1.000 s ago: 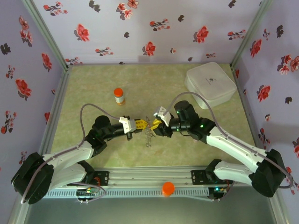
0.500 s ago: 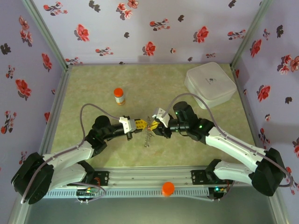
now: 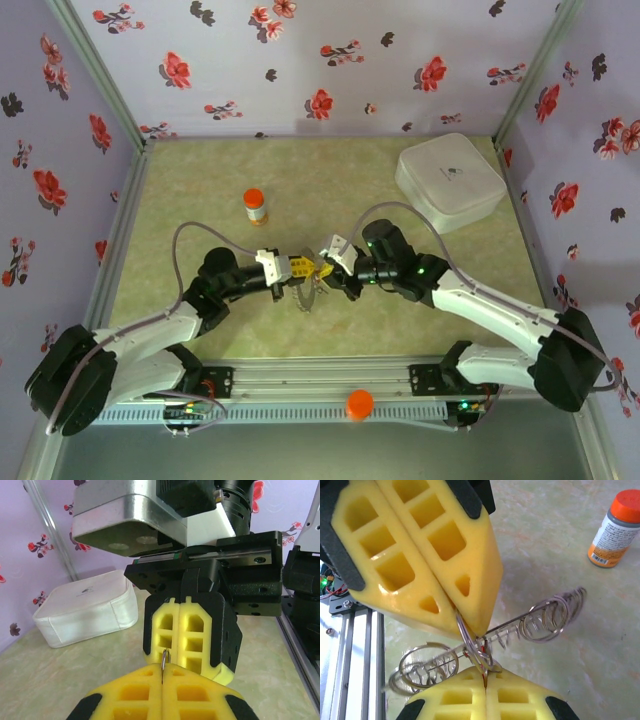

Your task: Put the keys on the keyring

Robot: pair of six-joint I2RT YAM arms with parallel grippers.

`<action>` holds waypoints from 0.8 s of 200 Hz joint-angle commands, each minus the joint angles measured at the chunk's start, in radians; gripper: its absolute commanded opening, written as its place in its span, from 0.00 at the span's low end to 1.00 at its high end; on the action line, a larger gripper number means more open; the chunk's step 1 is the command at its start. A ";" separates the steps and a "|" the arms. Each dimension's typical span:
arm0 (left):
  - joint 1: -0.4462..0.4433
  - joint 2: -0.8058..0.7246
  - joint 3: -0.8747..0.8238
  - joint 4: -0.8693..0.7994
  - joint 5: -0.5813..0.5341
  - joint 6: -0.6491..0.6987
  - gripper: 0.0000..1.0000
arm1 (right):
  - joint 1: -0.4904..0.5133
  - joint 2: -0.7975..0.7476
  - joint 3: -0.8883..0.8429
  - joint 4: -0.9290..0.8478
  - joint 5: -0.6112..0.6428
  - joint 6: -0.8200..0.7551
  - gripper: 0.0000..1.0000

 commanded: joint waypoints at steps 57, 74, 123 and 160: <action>-0.003 -0.001 0.008 0.078 0.035 -0.019 0.00 | 0.005 -0.041 0.010 -0.048 0.042 -0.041 0.24; -0.003 0.000 0.007 0.079 0.035 -0.019 0.00 | -0.005 -0.096 -0.010 -0.054 0.052 -0.055 0.28; -0.003 0.009 0.010 0.079 0.046 -0.028 0.00 | -0.011 -0.152 0.008 -0.052 0.017 -0.105 0.29; -0.005 0.013 0.011 0.081 0.061 -0.035 0.00 | -0.011 -0.129 0.015 0.005 0.004 -0.099 0.27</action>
